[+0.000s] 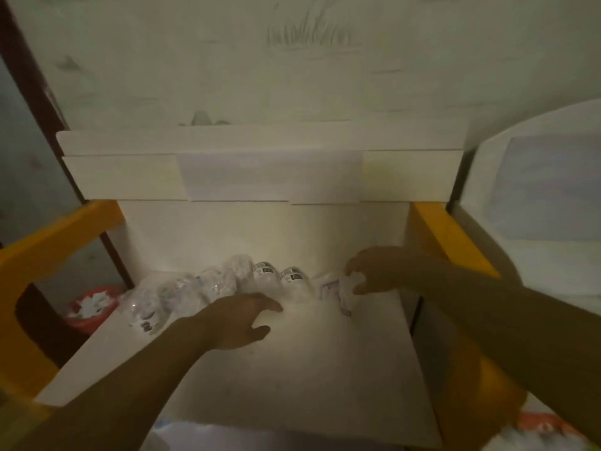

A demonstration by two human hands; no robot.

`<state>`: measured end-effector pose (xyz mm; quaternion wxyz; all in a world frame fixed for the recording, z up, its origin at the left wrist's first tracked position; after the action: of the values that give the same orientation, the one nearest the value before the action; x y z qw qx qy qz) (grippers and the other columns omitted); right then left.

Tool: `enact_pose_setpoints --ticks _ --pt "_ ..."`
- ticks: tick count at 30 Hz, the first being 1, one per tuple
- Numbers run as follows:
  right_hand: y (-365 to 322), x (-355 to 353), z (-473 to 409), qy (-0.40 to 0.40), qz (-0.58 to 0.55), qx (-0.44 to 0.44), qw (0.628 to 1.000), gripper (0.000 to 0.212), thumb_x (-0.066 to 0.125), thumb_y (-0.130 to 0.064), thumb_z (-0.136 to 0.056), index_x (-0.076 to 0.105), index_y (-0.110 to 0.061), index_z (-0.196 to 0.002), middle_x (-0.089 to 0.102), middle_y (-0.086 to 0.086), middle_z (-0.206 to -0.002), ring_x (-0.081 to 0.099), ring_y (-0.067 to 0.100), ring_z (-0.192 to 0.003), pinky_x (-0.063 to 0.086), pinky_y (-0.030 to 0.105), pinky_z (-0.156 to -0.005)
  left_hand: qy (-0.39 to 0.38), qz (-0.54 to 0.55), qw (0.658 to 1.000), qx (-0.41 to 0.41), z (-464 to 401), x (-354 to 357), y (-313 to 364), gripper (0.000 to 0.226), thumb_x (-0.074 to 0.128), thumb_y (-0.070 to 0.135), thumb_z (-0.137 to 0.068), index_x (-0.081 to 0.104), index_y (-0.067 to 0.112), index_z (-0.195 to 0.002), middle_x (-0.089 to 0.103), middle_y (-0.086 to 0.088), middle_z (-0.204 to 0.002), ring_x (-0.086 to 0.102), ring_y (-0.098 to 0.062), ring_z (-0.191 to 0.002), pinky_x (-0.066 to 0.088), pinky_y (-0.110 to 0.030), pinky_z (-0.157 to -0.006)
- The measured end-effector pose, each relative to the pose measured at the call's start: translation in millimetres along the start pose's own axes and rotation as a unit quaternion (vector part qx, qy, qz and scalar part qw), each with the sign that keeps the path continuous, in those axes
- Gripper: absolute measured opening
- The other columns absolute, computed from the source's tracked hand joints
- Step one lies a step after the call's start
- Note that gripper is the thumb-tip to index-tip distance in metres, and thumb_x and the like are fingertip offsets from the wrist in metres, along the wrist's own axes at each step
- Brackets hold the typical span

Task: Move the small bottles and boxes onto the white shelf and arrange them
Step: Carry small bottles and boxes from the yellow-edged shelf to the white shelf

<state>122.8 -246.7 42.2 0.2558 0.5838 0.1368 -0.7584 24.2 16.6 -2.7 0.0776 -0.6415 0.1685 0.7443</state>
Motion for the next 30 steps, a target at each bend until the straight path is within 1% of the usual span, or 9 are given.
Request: enact_pose_setpoints --ticks 3,7,10,15,19,21,25,28,30 --pt "5 3 -8 -0.040 -0.024 0.039 0.998 0.058 0.053 -0.049 -0.094 0.037 -0.027 -0.145 0.045 0.001 -0.145 0.041 0.020 -0.133 0.035 0.034 -0.108 -0.012 0.021 0.998 0.055 -35 2 -5 0.049 0.053 0.042 -0.094 0.039 0.038 -0.141 0.042 0.015 -0.146 0.043 -0.006 -0.130 0.031 -0.015 -0.100" --pt "5 19 -22 -0.059 -0.083 0.089 0.991 0.072 0.054 -0.049 -0.093 0.023 -0.023 -0.153 0.029 0.002 -0.157 0.028 0.022 -0.143 0.025 0.034 -0.115 -0.001 0.006 0.995 0.097 -81 3 -13 0.053 0.053 0.043 -0.094 0.037 0.035 -0.143 0.040 0.011 -0.148 0.040 -0.010 -0.133 0.027 -0.022 -0.107" --pt "-1 38 -30 -0.074 -0.144 0.104 0.981 0.085 0.065 -0.047 -0.087 0.018 -0.022 -0.154 0.027 0.003 -0.158 0.031 0.023 -0.142 0.031 0.035 -0.114 0.009 -0.012 0.994 0.109 -108 4 -9 0.055 0.053 0.043 -0.094 0.034 0.032 -0.145 0.038 0.007 -0.149 0.040 -0.016 -0.133 0.027 -0.030 -0.109" --pt "-7 53 -37 0.002 -0.176 0.129 0.976 0.083 0.068 -0.044 -0.084 0.019 -0.025 -0.149 0.039 0.007 -0.144 0.051 0.030 -0.122 0.046 0.036 -0.092 -0.021 -0.029 0.995 0.089 -144 8 -5 0.061 0.052 0.045 -0.093 0.029 0.028 -0.147 0.033 0.002 -0.152 0.036 -0.023 -0.135 0.031 -0.040 -0.111" --pt "-12 63 -38 0.042 -0.196 0.137 0.970 0.082 0.072 -0.039 -0.079 0.023 -0.021 -0.142 0.051 0.008 -0.133 0.058 0.031 -0.112 0.043 0.031 -0.078 -0.030 -0.075 0.995 0.066 -163 16 9 0.065 0.050 0.049 -0.093 0.029 0.019 -0.146 0.038 -0.003 -0.150 0.041 -0.026 -0.133 0.032 -0.044 -0.108" --pt "-14 66 -37 0.066 -0.204 0.146 0.966 0.079 0.072 -0.039 -0.079 0.025 -0.023 -0.140 0.053 0.006 -0.131 0.059 0.030 -0.110 0.041 0.030 -0.074 -0.017 -0.084 0.995 0.045 -172 21 17 0.060 0.048 0.051 -0.092 0.035 0.017 -0.140 0.045 -0.004 -0.144 0.046 -0.027 -0.127 0.033 -0.044 -0.102" --pt "-16 67 -26 0.072 -0.189 0.156 0.967 0.080 0.071 -0.043 -0.079 0.025 -0.028 -0.143 0.053 0.003 -0.132 0.057 0.027 -0.114 0.044 0.031 -0.078 0.008 -0.072 0.997 0.037 -176 21 27 0.038 0.049 0.038 -0.091 0.050 0.021 -0.125 0.058 -0.002 -0.127 0.055 -0.025 -0.114 0.037 -0.039 -0.096" --pt "-10 55 -15 0.064 -0.171 0.170 0.968 0.076 0.072 -0.046 -0.077 0.034 -0.030 -0.140 0.054 0.002 -0.130 0.056 0.025 -0.116 0.048 0.035 -0.088 0.044 -0.033 0.997 0.051 -173 5 28 0.045 0.054 0.040 -0.086 0.052 0.023 -0.128 0.059 -0.001 -0.126 0.058 -0.024 -0.110 0.043 -0.034 -0.092" --pt "-4 38 -12 0.068 -0.176 0.178 0.966 0.073 0.075 -0.045 -0.074 0.041 -0.028 -0.137 0.054 0.004 -0.129 0.055 0.025 -0.117 0.050 0.037 -0.091 0.052 0.002 0.997 0.065 -168 -15 27 0.052 0.056 0.044 -0.085 0.049 0.025 -0.133 0.056 0.000 -0.131 0.056 -0.023 -0.113 0.045 -0.035 -0.095"
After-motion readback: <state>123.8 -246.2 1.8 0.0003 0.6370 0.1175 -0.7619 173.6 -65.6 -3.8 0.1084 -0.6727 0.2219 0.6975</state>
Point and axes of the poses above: each hand's wrist, its own z-axis away from the middle knuckle, its own x-axis out of the palm, y = z × x, the point moved 2 cm from there along -z, towards the middle knuckle
